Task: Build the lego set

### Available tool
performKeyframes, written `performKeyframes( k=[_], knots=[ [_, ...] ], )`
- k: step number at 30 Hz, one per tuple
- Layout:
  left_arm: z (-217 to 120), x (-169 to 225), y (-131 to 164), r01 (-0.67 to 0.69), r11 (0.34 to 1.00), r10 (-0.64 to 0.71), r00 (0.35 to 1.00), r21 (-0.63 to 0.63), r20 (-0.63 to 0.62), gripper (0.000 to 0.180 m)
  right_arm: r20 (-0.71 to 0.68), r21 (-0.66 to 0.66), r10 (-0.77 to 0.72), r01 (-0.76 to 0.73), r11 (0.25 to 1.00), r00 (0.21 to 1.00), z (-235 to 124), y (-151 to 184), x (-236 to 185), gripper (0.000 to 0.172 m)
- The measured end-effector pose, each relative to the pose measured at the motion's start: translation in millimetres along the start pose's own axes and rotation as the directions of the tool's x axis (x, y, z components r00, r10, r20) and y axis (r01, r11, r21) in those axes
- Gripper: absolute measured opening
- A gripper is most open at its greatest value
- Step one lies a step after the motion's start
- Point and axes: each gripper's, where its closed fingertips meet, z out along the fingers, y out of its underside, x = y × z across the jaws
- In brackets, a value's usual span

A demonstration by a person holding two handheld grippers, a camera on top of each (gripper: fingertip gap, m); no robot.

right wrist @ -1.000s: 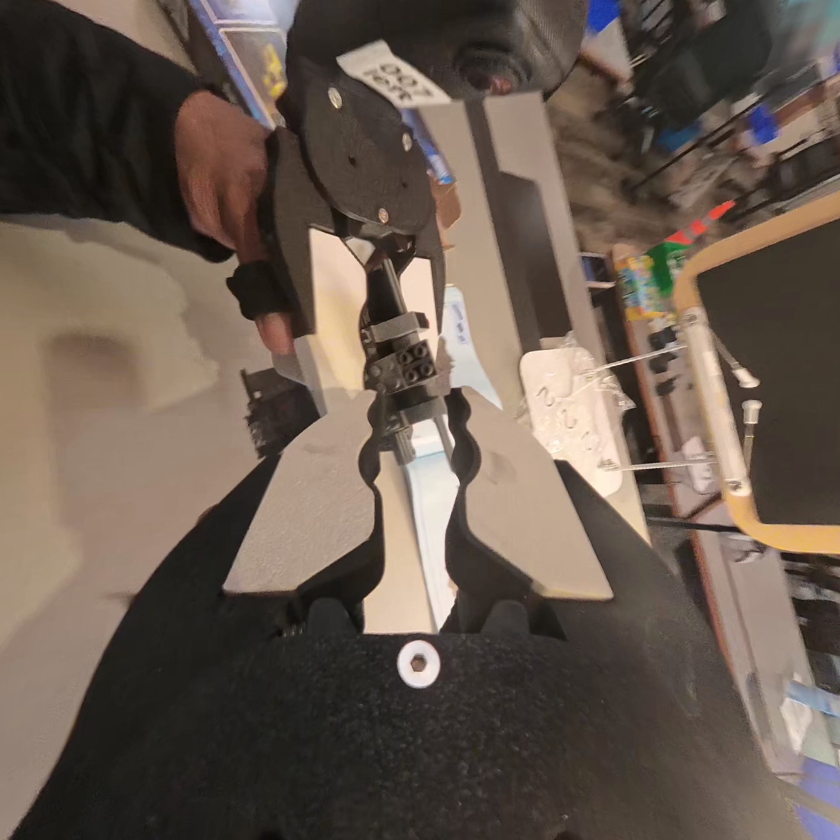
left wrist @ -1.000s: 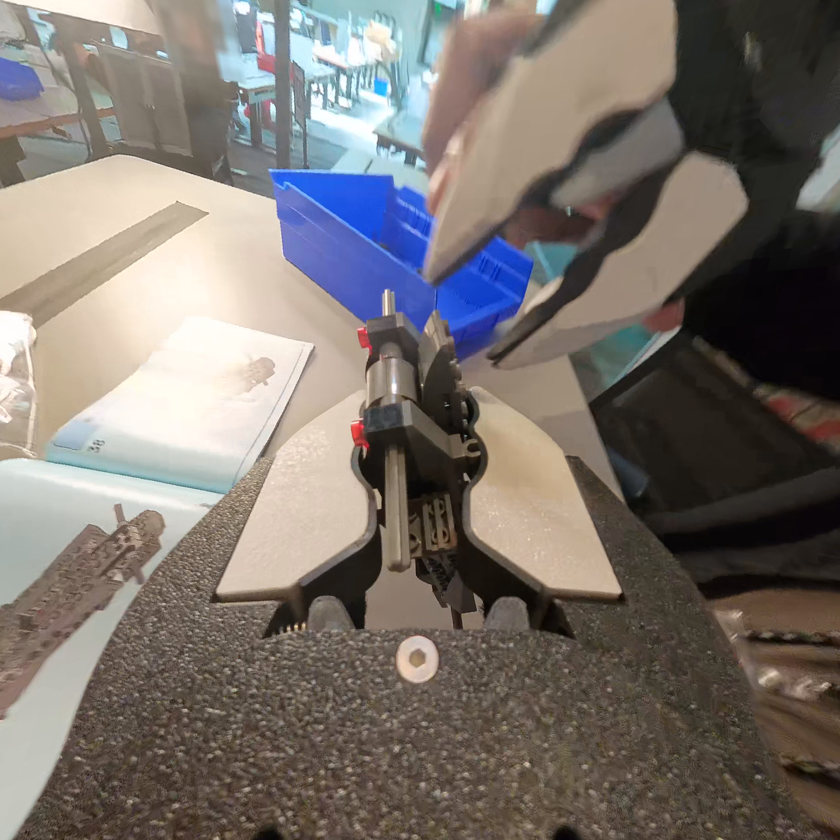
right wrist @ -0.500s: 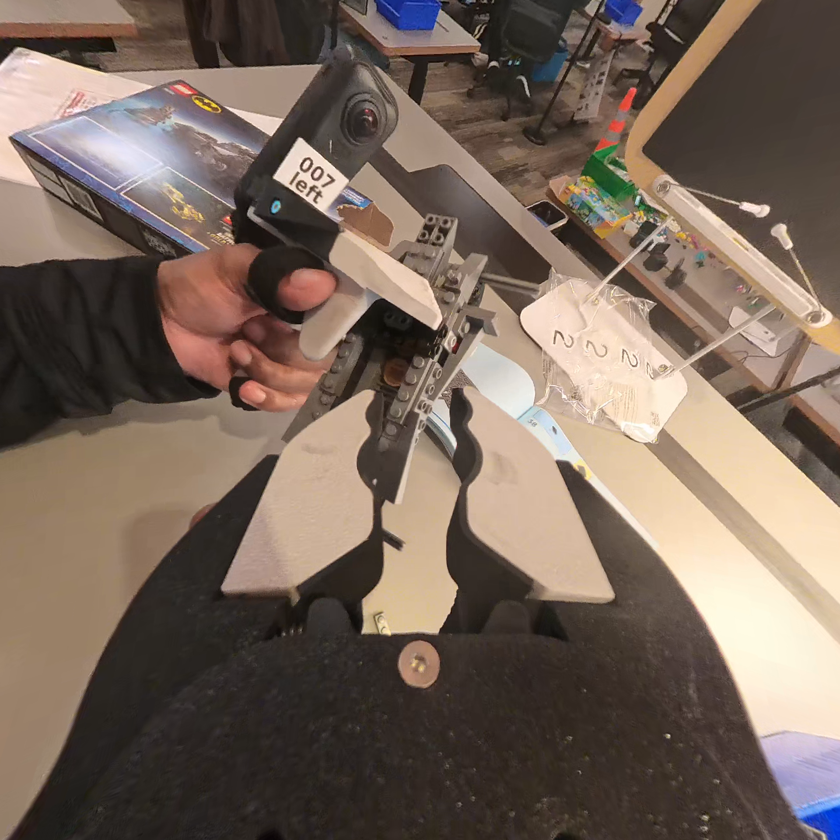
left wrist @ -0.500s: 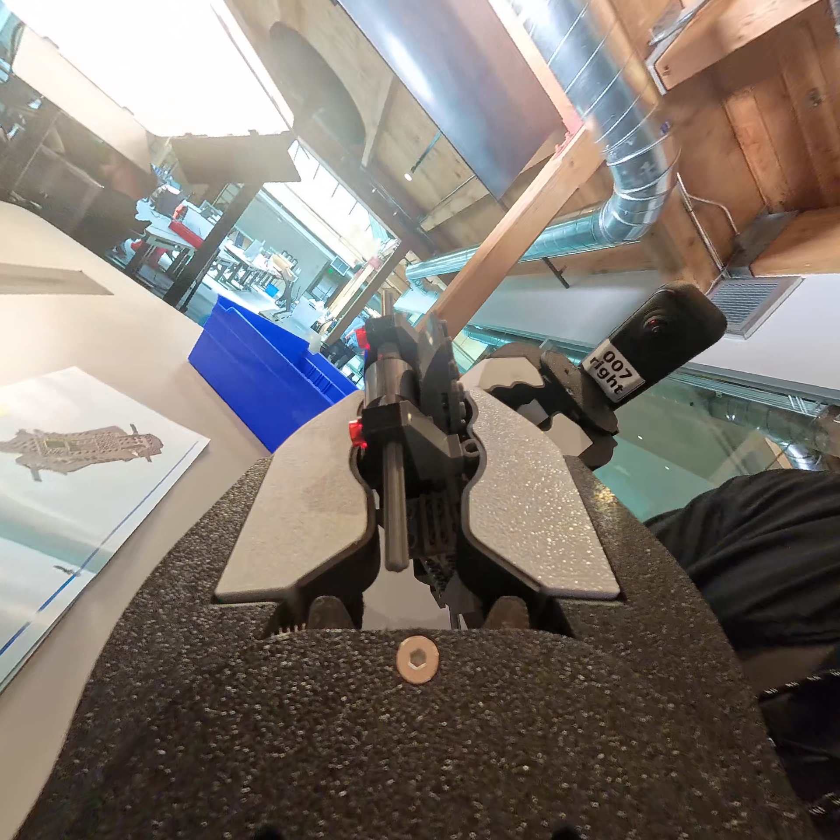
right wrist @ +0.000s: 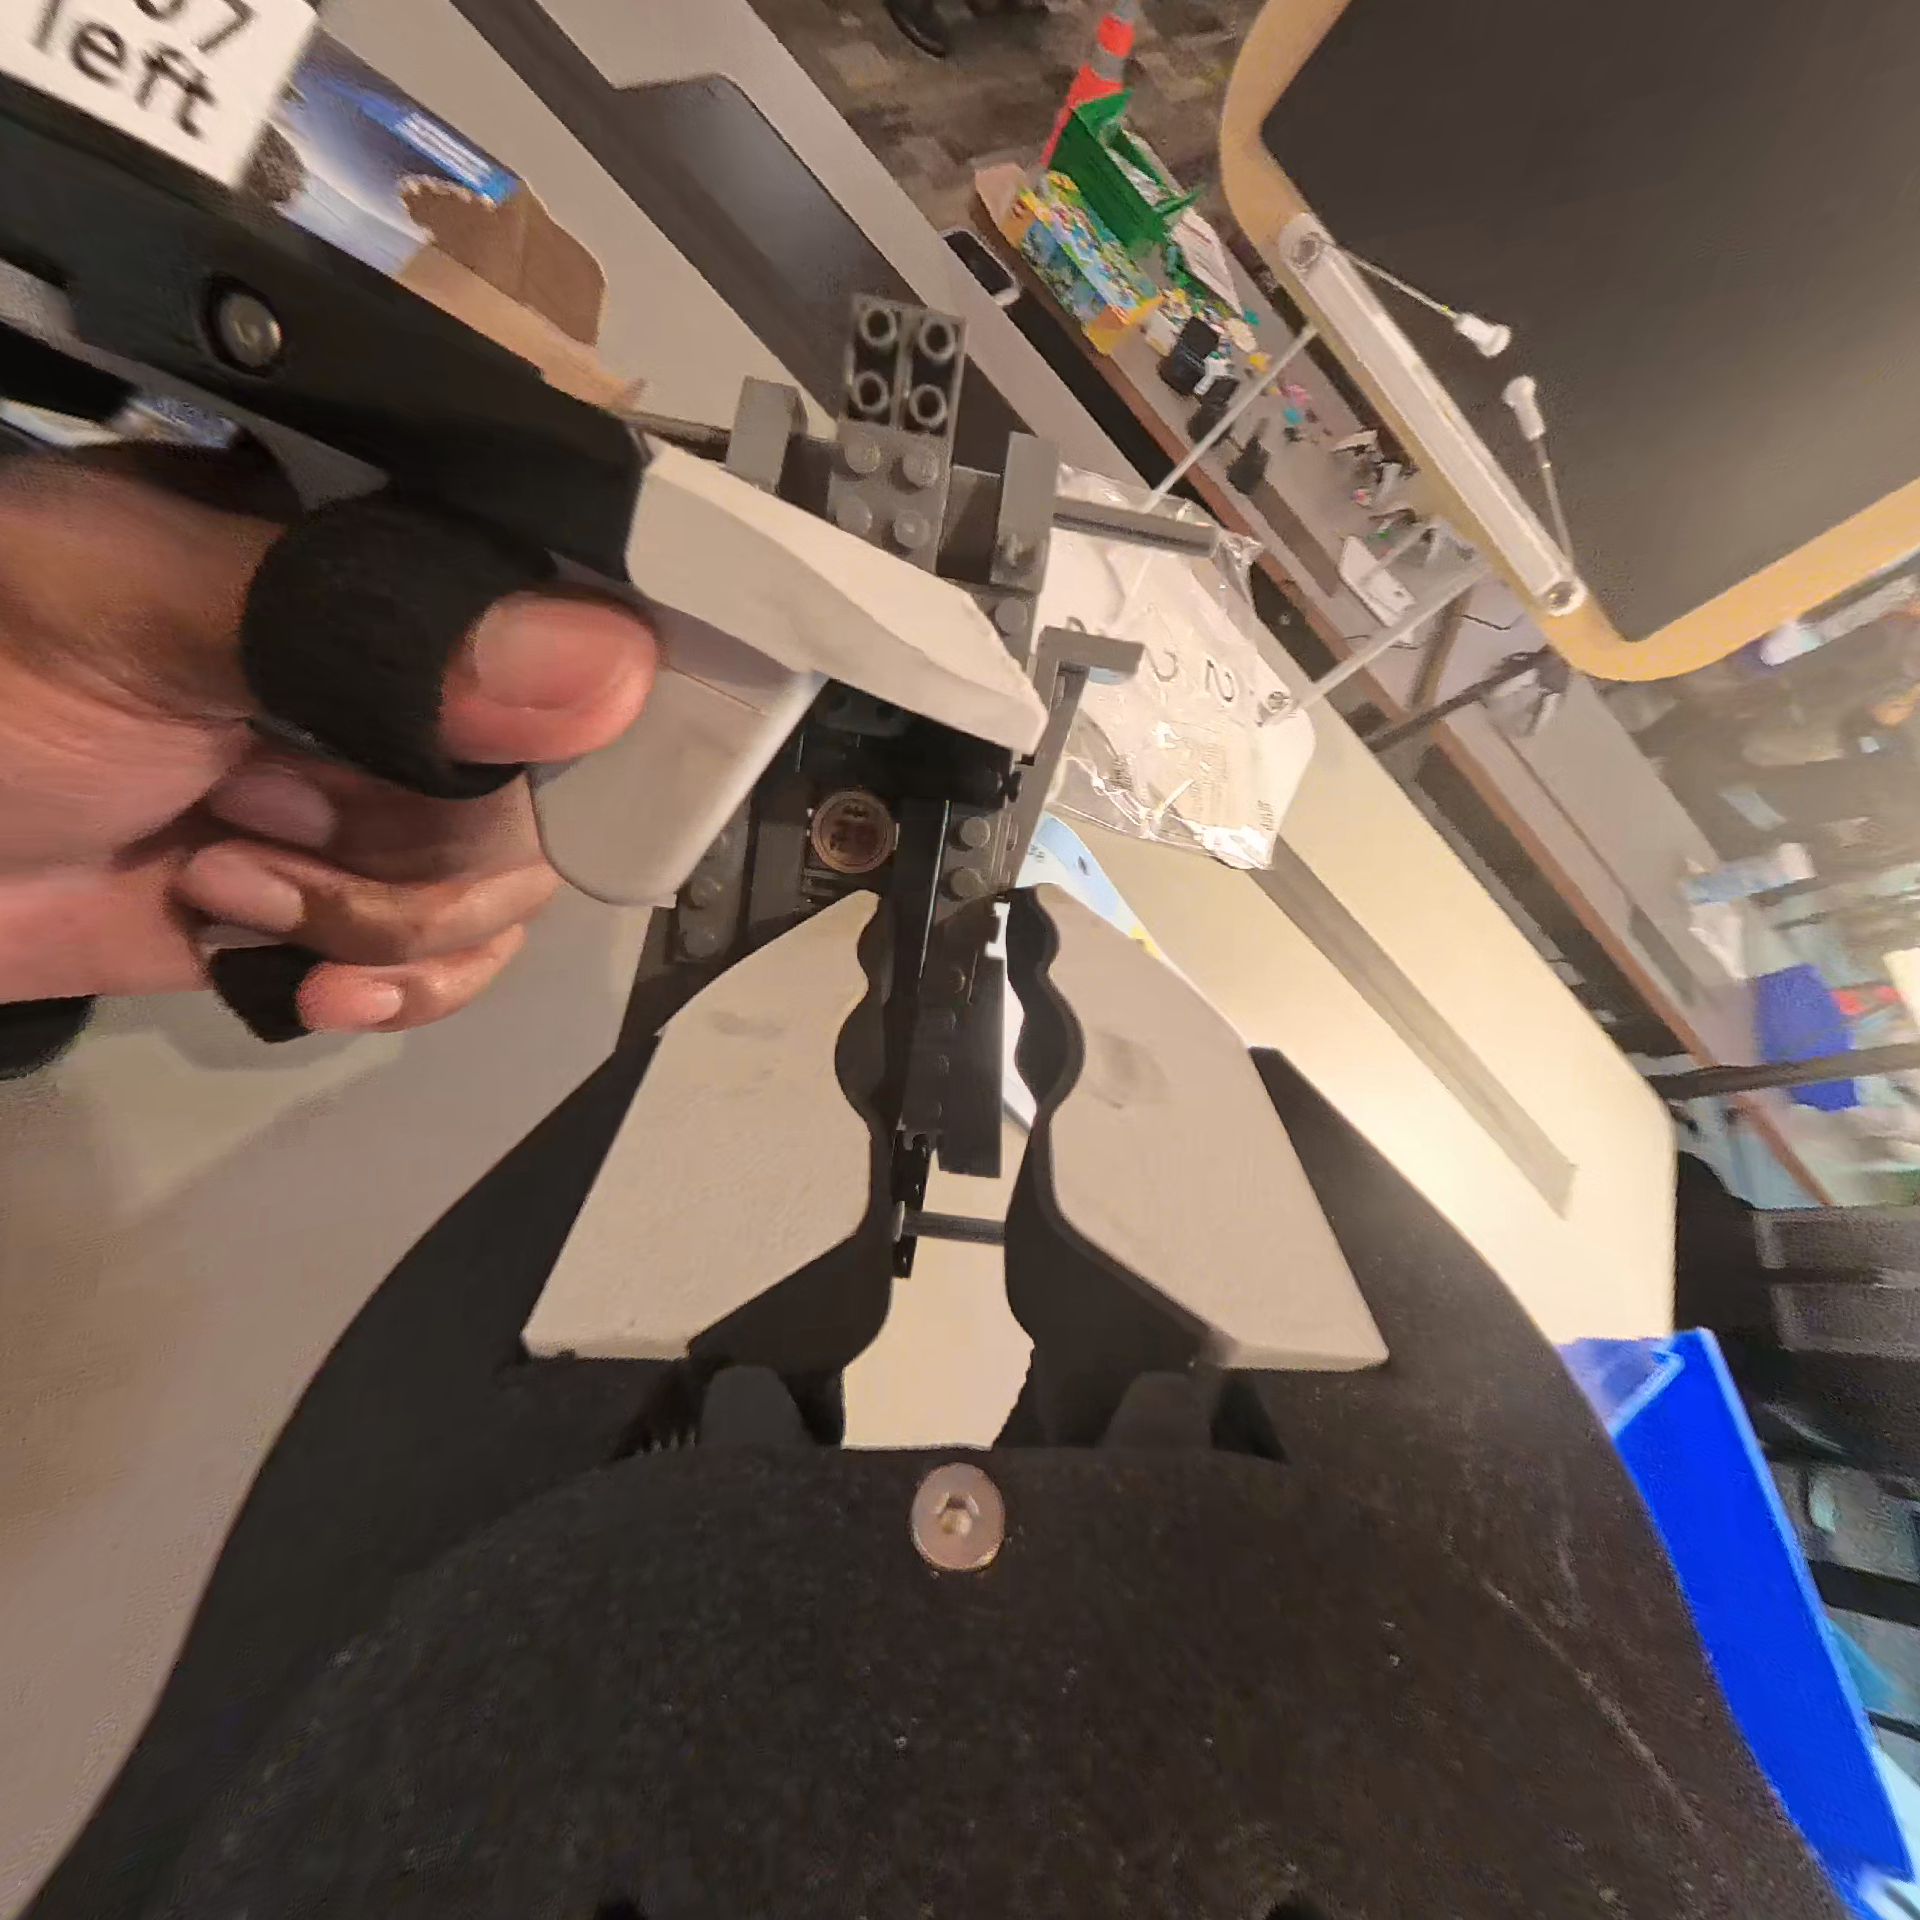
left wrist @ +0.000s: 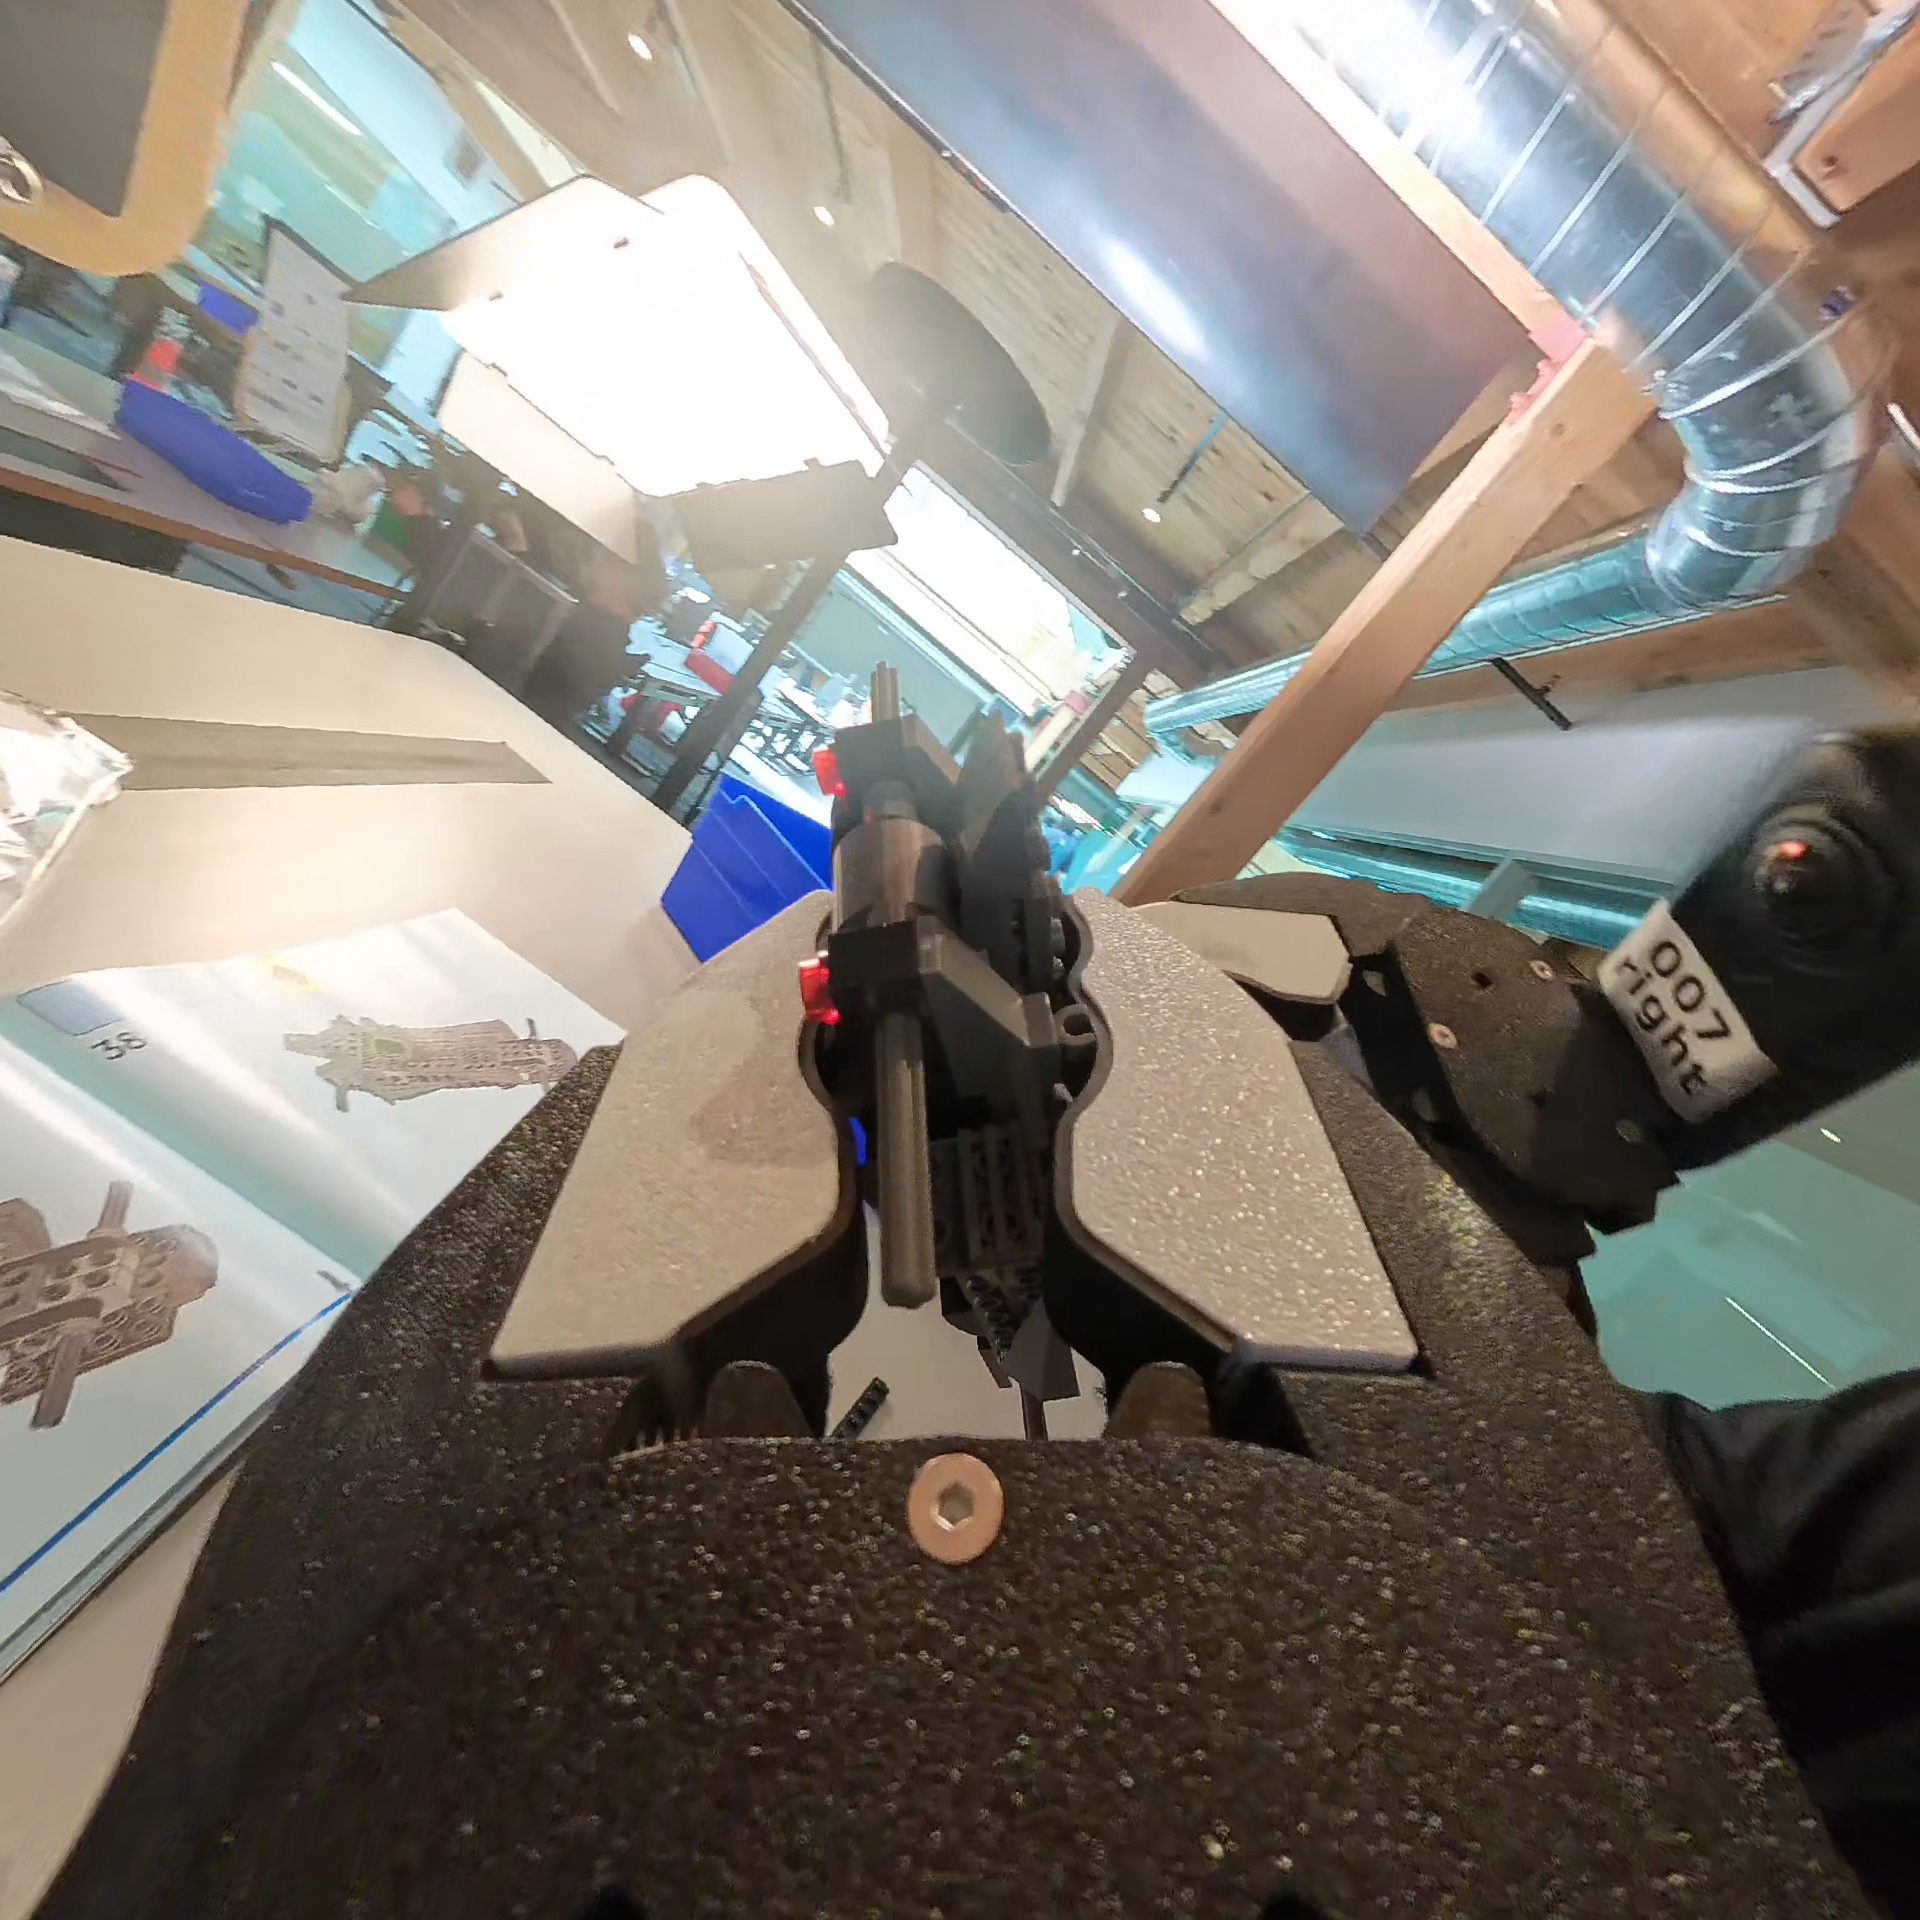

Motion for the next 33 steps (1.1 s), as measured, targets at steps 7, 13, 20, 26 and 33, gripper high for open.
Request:
performKeyframes(
  k=[7, 13, 20, 26, 33],
  knots=[
    [-3.3, -3.7, -3.9, -0.018, 0.998, 0.015, 0.998, 0.053, 0.055, 0.036, -0.040, 0.028, -0.011, 0.012, 1.000, 0.999, 0.8, -4.7, 3.8, 0.013],
    [-3.3, 0.1, -5.4, -0.041, 0.997, 0.039, 0.999, 0.069, 0.026, 0.037, -0.006, 0.038, -0.004, 0.005, 0.999, 1.000, -1.6, -6.7, 4.4, 0.012],
    [-2.1, -4.5, -0.8, -0.037, 0.998, 0.036, 0.999, 0.049, 0.037, 0.037, 0.033, -0.004, -0.019, 0.020, 1.000, 0.999, 3.0, -0.4, 2.7, 0.012],
    [0.7, -2.4, 0.8, 0.011, 1.000, -0.011, 1.000, 0.018, 0.001, 0.046, 0.089, 0.017, 0.093, -0.095, 0.995, 0.992, 7.8, 4.1, 7.9, 0.011],
    [4.6, 6.5, 6.5, -0.054, 0.998, 0.052, 0.998, -0.045, -0.045, 0.070, 0.239, 0.048, 0.292, -0.311, 0.949, 0.926, 9.9, 7.5, 9.3, 0.011]
  ],
)
